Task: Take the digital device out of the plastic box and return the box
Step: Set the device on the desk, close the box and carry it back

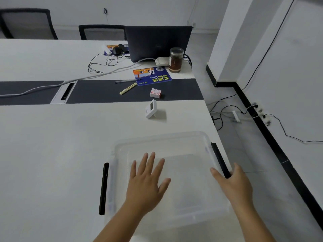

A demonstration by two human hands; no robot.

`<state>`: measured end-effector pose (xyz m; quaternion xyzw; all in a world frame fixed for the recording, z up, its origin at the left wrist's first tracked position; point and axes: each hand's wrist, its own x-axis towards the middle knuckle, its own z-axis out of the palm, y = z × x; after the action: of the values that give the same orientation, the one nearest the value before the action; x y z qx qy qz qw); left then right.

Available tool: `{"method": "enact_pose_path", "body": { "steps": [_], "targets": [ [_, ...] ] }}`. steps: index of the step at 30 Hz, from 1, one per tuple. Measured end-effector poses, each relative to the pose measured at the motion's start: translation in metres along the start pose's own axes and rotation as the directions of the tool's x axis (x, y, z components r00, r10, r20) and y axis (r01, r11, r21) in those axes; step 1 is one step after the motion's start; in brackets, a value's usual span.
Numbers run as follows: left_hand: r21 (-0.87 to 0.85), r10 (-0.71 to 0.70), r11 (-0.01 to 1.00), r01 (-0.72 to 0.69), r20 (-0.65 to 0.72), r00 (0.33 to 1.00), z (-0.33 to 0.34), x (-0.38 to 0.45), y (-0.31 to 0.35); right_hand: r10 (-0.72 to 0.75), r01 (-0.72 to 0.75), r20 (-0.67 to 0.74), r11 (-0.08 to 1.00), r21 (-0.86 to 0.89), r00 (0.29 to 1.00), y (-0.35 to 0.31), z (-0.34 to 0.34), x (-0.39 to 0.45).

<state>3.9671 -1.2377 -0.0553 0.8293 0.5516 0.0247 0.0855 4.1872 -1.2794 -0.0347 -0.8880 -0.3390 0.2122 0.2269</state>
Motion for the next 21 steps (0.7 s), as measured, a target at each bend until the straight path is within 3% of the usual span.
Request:
{"method": "enact_pose_path", "body": {
  "steps": [2, 7, 17, 21],
  "targets": [
    [-0.005, -0.010, 1.000, 0.010, 0.010, 1.000, -0.001, 0.000, -0.001, -0.094, 0.092, -0.035, 0.995, -0.041, 0.995, -0.001, 0.000, -0.005],
    [0.003, -0.033, 0.999, 0.033, 0.039, 0.999, -0.001, -0.001, 0.000, -0.182, 0.184, 0.041, 0.982, -0.047, 0.982, -0.003, 0.002, -0.007],
    [0.024, -0.036, 0.999, 0.034, 0.111, 0.993, -0.007, 0.004, 0.003, -0.285, 0.283, 0.009, 0.945, -0.164, 0.958, -0.005, -0.001, -0.009],
    [0.014, -0.045, 0.999, 0.044, 0.072, 0.996, -0.012, 0.004, 0.004, -0.298, 0.298, 0.037, 0.918, -0.261, 0.954, -0.005, 0.003, -0.011]
  ]
}}
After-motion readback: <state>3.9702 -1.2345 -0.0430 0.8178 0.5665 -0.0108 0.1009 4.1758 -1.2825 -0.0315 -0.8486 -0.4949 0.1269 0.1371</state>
